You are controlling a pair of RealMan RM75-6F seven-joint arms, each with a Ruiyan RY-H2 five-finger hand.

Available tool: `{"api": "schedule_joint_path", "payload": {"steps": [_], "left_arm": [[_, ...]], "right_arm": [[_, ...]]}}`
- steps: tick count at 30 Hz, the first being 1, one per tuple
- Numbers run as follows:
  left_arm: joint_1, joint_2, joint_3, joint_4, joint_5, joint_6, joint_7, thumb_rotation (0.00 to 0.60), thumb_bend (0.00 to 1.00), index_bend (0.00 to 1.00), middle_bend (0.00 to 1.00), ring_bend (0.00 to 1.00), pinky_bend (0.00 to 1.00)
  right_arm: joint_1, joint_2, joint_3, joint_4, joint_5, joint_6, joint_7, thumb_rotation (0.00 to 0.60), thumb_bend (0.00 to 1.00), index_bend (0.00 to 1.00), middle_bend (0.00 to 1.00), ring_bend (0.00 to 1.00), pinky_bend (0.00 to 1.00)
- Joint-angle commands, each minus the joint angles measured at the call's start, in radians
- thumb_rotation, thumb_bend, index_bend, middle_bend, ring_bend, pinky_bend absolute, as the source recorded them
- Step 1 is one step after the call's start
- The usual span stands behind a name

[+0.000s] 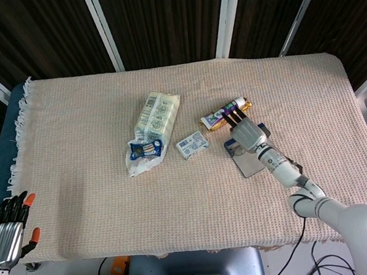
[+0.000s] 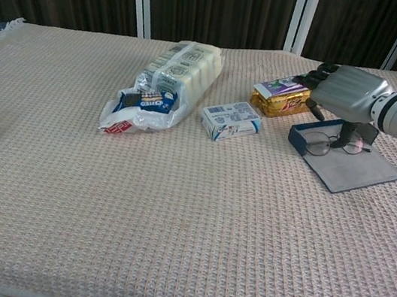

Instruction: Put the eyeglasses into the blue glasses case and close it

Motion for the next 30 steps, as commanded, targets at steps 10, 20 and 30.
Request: {"api": "schedule_joint_path", "payload": {"steps": [10,20,30], "left_arm": [[0.001,0.002,0.001,0.001,0.002,0.002,-0.004,0.6,0.41,0.0,0.0,0.01,0.06],[0.001,0.003,0.003,0.0,0.006,0.004,-0.005,0.6,0.41,0.0,0.0,0.01,0.06],[0.01,0.007,0.011,-0.004,0.028,0.024,-0.012,0.6,0.41,0.0,0.0,0.01,0.06]], "right_arm": [[0.008,-0.011,0.005,0.002,0.015,-0.009,-0.021,0.6,0.4,0.65,0.06,0.0,0.0],[-0.022,0.05,-0.005,-0.075,0.0,0.051,0.018,0.6,0.4,0.48,0.06,0.0,0.0],[-0.173,0.23,-0.073,-0.344,-0.064,0.253,0.152,0.6,0.29,0.45,0.04,0.0,0.0]]}}
